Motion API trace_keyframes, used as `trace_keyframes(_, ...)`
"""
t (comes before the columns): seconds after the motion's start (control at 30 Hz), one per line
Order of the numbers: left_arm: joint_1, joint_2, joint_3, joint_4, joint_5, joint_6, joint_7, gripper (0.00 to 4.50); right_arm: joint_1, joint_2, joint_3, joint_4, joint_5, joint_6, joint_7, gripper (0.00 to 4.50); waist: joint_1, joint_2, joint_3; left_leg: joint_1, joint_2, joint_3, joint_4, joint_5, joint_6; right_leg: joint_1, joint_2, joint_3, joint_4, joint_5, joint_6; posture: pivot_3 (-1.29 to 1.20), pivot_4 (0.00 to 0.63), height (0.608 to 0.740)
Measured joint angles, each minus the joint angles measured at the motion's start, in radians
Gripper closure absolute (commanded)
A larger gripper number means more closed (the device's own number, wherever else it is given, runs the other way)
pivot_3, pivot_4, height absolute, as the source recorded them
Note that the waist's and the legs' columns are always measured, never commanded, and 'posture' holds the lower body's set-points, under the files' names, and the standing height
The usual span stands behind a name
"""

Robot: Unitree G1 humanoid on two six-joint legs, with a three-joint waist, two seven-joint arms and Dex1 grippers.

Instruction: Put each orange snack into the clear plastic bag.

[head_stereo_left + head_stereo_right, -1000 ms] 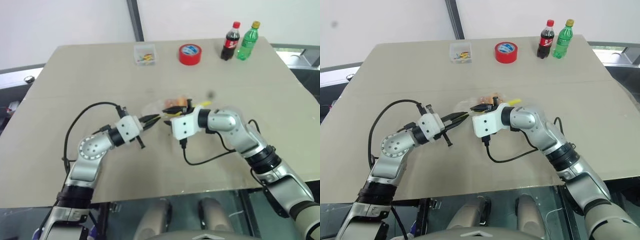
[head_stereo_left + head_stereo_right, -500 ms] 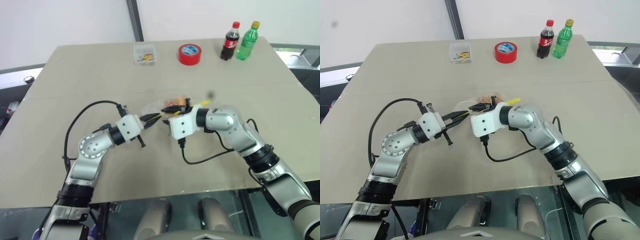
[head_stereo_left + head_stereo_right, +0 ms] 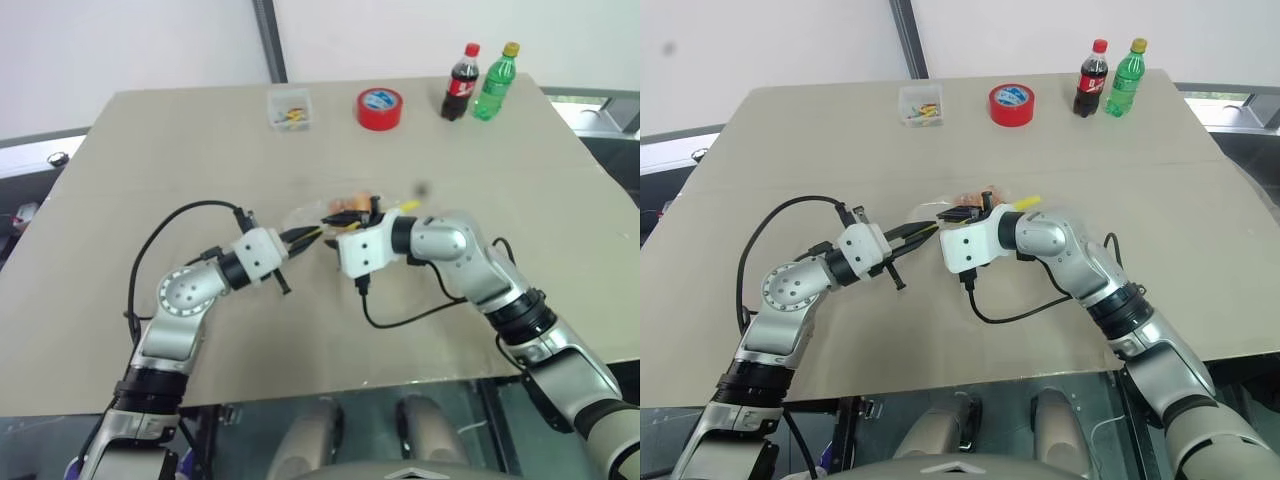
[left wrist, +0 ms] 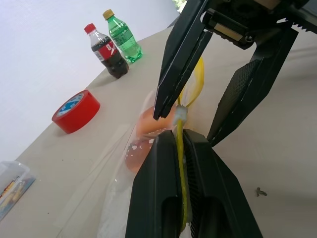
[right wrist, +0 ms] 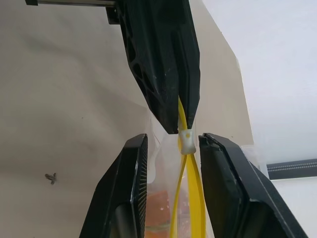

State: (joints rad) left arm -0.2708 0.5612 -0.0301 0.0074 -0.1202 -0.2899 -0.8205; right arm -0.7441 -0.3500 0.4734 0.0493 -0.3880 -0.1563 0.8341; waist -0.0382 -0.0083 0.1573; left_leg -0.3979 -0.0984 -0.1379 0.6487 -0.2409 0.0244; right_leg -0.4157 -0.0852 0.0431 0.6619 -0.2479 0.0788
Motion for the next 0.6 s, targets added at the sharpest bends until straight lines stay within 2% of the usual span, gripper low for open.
trace_keyframes(0.07, 0.0, 0.0, 0.0, 0.0, 0.0, 0.0, 0.0, 4.5, 0.0, 0.0, -0.001, 0.0, 0.0, 0.0, 0.0, 3.47, 0.0, 0.0, 0.0, 0.0, 0.0, 0.0, 0.0, 0.0, 0.0, 0.0, 0.0, 0.0, 0.0, 0.0, 0.0, 0.0, 0.15, 0.74)
trace_keyframes(0.13, 0.0, 0.0, -0.001, 0.0, 0.001, 0.002, 0.0, 4.5, -0.001, 0.0, -0.004, 0.0, 0.0, 0.0, -0.003, 4.32, 0.0, 0.0, 0.0, 0.0, 0.0, 0.0, 0.0, 0.0, 0.0, 0.0, 0.0, 0.0, 0.0, 0.0, 0.0, 0.0, 0.15, 0.74)
trace_keyframes(0.17, 0.0, 0.0, -0.002, -0.001, 0.001, 0.002, 0.0, 4.5, -0.005, -0.001, -0.007, 0.0, -0.001, 0.0, -0.005, 4.42, 0.0, 0.0, 0.0, 0.0, 0.0, 0.0, 0.0, 0.0, 0.0, 0.0, 0.0, 0.0, 0.0, 0.0, 0.0, 0.0, 0.15, 0.74)
trace_keyframes(0.6, 0.0, -0.003, -0.001, -0.01, -0.001, 0.013, 0.02, 4.5, -0.007, -0.002, -0.008, 0.002, -0.001, 0.001, -0.018, 4.42, 0.0, 0.0, 0.0, 0.0, 0.0, 0.0, 0.0, 0.0, 0.0, 0.0, 0.0, 0.0, 0.0, 0.0, 0.0, 0.0, 0.15, 0.74)
